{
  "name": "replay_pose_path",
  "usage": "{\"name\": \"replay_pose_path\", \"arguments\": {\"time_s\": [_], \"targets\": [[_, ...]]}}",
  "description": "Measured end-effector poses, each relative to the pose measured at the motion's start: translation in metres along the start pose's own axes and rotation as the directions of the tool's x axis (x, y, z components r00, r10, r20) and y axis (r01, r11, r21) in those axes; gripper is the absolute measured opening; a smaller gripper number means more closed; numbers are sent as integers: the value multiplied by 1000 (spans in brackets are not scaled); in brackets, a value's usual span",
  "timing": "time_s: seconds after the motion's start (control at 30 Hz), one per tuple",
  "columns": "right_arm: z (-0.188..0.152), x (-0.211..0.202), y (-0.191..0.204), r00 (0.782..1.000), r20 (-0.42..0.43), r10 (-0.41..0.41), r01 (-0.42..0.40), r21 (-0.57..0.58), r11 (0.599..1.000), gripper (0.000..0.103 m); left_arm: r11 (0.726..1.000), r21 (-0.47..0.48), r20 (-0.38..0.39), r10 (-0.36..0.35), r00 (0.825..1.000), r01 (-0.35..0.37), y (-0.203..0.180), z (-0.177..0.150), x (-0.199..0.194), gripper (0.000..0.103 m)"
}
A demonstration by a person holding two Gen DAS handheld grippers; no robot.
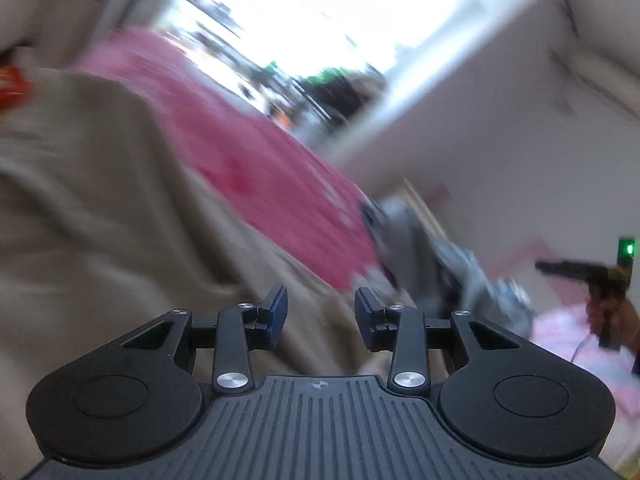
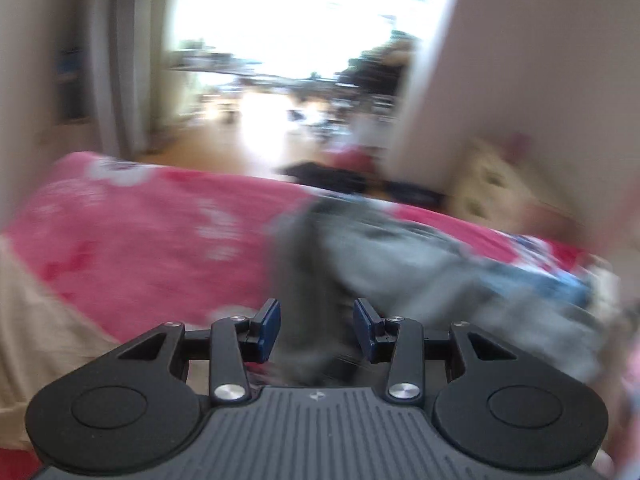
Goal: Fold clothes
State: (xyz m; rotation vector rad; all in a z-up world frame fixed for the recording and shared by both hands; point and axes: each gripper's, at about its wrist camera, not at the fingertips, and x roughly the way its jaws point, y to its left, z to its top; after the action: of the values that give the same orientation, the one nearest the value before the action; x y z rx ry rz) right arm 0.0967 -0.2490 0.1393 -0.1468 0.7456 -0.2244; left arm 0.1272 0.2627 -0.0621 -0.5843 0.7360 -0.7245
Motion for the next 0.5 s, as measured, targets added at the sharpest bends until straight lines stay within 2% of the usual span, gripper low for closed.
{"name": "replay_pose_path", "arguments": {"time_s": [0.07, 0.2, 0.3, 0.37, 0.5], "targets": [[-7, -16, -20, 998, 8, -68, 67, 19, 998, 43, 999, 35, -69, -26, 997, 28, -13, 3, 24, 37], [-4, -55, -43, 995, 49, -92, 90, 48, 995, 43, 994, 93, -197, -44, 979, 63, -42, 5, 62, 37], [0, -72, -57, 995, 77, -58, 56, 28, 998, 43, 986, 139, -284, -49, 957, 92, -65, 6, 88, 41], [-1, -79, -65, 993, 118, -16, 12, 28, 1000, 43, 978, 185, -295, -41, 955, 99, -82, 1, 97, 47], [-16, -86, -75, 973, 221, 71, -80, 34, 996, 43, 960, 264, -313, -12, 950, 99, -105, -13, 114, 47]]}}
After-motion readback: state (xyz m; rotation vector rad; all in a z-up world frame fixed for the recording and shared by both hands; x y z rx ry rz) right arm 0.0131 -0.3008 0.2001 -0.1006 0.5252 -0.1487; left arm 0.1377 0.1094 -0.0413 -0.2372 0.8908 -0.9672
